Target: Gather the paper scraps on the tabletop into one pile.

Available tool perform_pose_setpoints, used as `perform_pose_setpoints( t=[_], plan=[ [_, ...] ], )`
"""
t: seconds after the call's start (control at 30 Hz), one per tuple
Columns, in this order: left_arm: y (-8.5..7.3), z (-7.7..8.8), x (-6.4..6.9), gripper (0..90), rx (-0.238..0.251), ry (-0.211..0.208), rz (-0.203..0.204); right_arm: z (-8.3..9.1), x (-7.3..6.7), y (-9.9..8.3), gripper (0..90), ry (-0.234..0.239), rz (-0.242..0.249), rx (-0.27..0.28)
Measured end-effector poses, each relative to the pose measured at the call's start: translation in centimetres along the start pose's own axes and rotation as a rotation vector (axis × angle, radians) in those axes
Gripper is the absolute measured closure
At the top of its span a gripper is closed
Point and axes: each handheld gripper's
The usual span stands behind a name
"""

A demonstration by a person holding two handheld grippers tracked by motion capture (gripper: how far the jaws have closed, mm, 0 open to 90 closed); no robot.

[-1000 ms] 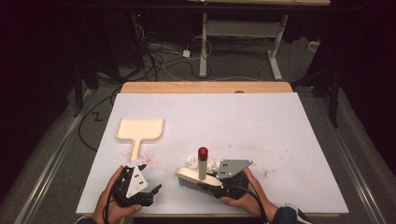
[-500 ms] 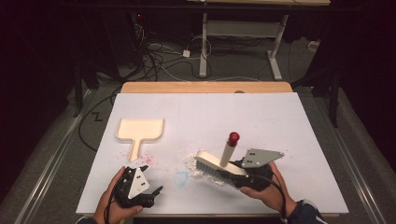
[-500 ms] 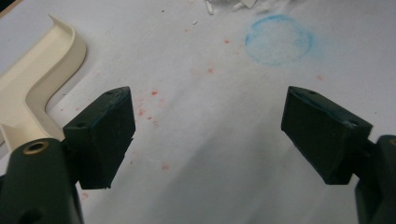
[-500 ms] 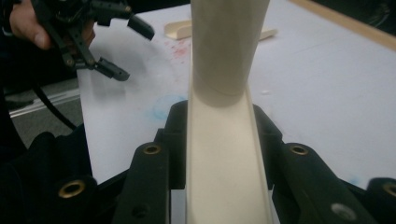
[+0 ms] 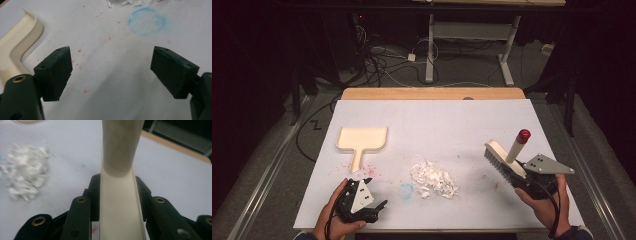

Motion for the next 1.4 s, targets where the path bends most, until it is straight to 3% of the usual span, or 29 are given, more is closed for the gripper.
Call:
perform_pose_setpoints(
  t=[0.1, 0.17, 0.43, 0.53, 0.7, 0.77, 0.97, 1.07, 1.17, 1.23, 1.4],
  plan=[
    [0.1, 0.0, 0.1, 16.8, 0.002, -0.002, -0.008, -0.9, -0.1, -1.3, 68.2, -0.043, -0.012, -0.055],
    [0.1, -0.1, 0.1, 16.8, 0.005, -0.005, -0.008, -1.5, -0.5, -1.9, 68.2, -0.041, -0.033, -0.076],
    [0.2, -0.3, 0.2, 16.8, 0.003, -0.017, -0.018, -3.7, -4.1, -0.8, 68.0, 0.000, -0.062, -0.051],
    [0.2, -0.4, 0.2, 16.8, -0.006, -0.020, -0.025, -4.6, -5.6, 0.0, 68.1, 0.045, -0.097, -0.030],
    [0.2, -0.4, 0.3, 16.8, -0.006, -0.021, -0.030, -6.6, -8.8, 1.4, 68.1, 0.117, -0.078, -0.014],
    [0.2, -0.4, 0.3, 16.8, -0.003, -0.021, -0.026, -7.3, -9.9, 1.9, 68.1, 0.120, -0.083, -0.007],
    [0.1, -0.2, 0.2, 16.8, -0.004, -0.019, -0.026, -9.0, -11.4, 3.2, 68.2, 0.141, -0.108, 0.032],
    [0.1, -0.1, 0.2, 16.9, 0.000, -0.016, -0.023, -9.1, -11.5, 3.6, 68.1, 0.135, -0.091, 0.045],
    [0.0, -0.1, 0.2, 16.8, -0.003, -0.015, -0.018, -8.6, -10.4, 3.8, 68.1, 0.125, -0.107, 0.062],
    [0.1, -0.1, 0.2, 16.8, -0.006, -0.015, -0.022, -7.9, -9.4, 4.1, 68.1, 0.137, -0.129, 0.077],
    [0.1, -0.1, 0.3, 16.8, -0.008, -0.012, -0.022, -5.8, -7.3, 4.4, 68.1, 0.206, -0.079, 0.094]
  ],
)
Point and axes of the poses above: each handheld gripper's, and its own axes: z roughly backward along the jaws, y roughly out of its top, x roughly to its right, and after that the axes turned 6 degrees about x, right-handed
